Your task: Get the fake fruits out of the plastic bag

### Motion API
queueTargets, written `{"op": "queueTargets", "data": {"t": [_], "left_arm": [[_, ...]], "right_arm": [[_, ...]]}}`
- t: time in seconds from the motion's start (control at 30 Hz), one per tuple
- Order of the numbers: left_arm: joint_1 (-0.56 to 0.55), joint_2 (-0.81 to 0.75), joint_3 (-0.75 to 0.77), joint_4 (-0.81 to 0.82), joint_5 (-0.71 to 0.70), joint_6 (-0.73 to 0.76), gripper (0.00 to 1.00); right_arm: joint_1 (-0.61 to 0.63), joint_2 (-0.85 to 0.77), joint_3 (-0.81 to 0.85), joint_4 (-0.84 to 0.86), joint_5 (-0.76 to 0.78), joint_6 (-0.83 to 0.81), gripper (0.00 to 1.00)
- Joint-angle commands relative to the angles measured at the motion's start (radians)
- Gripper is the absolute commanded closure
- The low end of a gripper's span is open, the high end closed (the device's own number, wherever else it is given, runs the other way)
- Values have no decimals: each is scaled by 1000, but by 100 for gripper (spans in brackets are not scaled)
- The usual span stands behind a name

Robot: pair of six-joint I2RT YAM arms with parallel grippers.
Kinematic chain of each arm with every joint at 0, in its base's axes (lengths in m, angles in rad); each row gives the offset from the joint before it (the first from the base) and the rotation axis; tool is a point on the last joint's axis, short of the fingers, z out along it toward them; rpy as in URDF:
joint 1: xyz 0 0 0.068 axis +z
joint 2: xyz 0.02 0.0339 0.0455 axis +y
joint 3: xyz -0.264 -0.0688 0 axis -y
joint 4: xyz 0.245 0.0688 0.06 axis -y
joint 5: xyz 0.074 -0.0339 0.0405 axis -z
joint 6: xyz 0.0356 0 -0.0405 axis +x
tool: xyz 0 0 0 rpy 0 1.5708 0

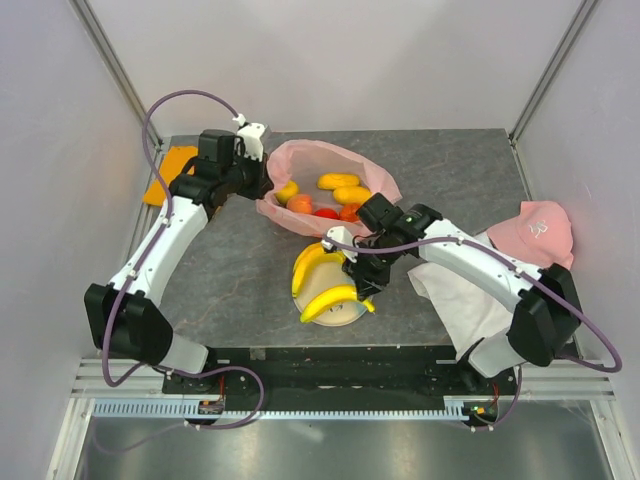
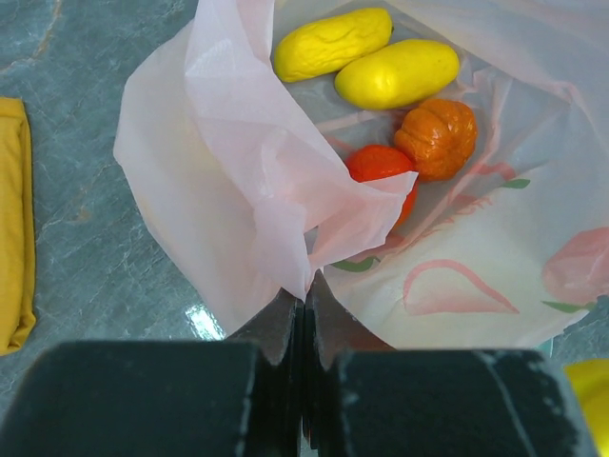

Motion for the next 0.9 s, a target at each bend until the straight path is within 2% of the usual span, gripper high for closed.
{"op": "queueTargets", "data": {"t": [0.0,0.3,0.87], "left_arm": [[-4,-66,-32,21,28,55,98],[-4,-89,-62,12,36,72,98],[-4,-49,-44,6,58,60,98]], "right_arm": [[20,39,4,146,-14,-18,99],[62,182,63,163,2,-81,100],[65,338,192,106,43,-394,100]]}}
